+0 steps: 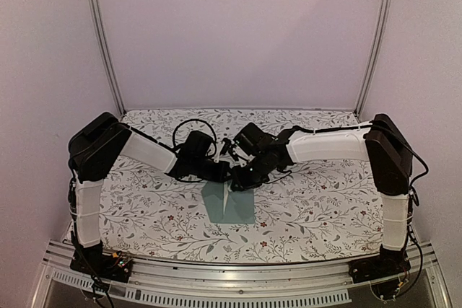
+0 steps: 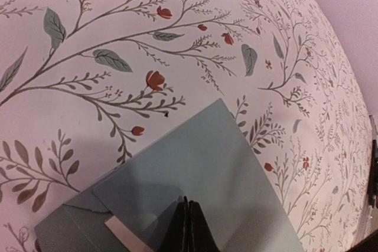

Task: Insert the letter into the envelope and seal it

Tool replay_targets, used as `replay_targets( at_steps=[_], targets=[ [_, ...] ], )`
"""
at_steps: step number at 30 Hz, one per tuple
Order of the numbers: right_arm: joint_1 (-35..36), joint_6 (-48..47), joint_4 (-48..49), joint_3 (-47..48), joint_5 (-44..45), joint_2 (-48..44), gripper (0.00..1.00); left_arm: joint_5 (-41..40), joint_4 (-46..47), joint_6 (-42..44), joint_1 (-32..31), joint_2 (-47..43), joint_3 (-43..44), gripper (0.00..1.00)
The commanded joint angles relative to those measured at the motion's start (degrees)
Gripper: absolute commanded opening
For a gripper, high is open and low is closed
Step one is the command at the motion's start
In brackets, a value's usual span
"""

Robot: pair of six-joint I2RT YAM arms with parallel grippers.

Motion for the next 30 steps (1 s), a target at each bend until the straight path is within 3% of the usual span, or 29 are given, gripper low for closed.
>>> replay_targets(
  at_steps=[1, 17, 30],
  targets=[
    [0.32, -2.82, -10.07, 7.01, 1.41, 6.02, 0.0, 0.69, -0.35, -0.5, -0.64, 2.4, -1.57, 0.0],
    [-1.26, -3.78, -19.46, 18.04, 7.54, 13.79, 0.0, 2.25, 2.28, -0.45, -0.64, 3.67, -2.87, 0.0],
    [1.44, -8.21, -26.82, 22.32, 4.5, 16.81, 0.0, 1.96, 3.26, -0.77, -0.78, 3.94, -3.06, 0.0]
  ],
)
